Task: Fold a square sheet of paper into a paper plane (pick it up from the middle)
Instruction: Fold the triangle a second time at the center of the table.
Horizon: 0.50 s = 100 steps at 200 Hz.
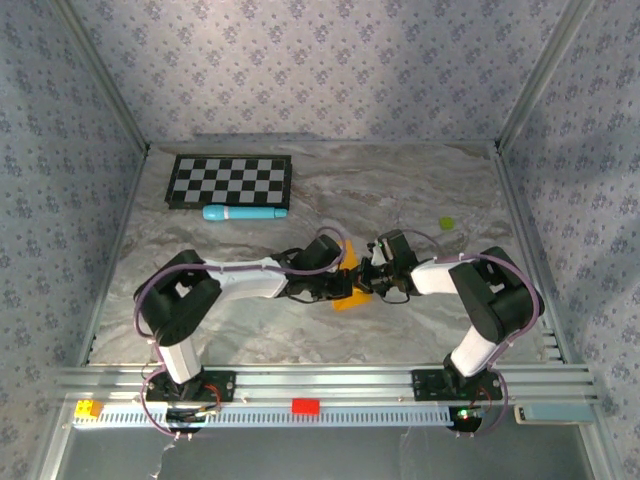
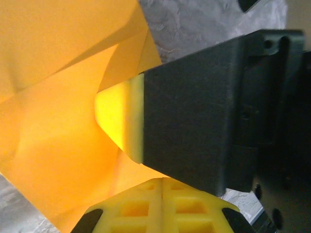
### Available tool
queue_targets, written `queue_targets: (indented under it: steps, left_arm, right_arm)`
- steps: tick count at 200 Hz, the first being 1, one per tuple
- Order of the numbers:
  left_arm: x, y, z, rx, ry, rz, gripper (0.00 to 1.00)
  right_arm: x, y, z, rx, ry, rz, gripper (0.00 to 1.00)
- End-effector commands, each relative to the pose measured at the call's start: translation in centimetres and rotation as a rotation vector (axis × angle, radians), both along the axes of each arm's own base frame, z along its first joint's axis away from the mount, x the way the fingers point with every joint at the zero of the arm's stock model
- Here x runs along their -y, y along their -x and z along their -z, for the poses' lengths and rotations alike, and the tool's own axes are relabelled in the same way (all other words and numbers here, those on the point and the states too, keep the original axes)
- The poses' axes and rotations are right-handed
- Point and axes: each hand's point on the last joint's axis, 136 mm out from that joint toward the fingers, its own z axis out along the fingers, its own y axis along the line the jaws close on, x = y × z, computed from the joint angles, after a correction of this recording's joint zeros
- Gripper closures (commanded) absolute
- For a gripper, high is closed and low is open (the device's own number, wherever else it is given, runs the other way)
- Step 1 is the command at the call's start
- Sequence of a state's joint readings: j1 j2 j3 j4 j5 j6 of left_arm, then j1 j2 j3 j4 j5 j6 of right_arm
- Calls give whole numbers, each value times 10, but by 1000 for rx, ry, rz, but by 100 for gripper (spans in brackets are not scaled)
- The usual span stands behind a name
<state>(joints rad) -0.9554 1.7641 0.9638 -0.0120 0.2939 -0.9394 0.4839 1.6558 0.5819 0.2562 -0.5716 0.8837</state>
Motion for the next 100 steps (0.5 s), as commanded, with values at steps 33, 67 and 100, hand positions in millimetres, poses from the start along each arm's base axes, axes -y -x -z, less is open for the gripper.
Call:
queue_targets:
  steps: [33,67,100]
  left_arm:
    - [7,6,9,-30,2,17,100]
    - [1,11,18,-48,-25,20,100]
    - [-5,14,26,-54,-56,16,100]
  right_arm:
    - [25,23,33,-116,122,51,97]
    - [26,23,34,-118,126,54,97]
    - [26,23,34,-120,127,57,97]
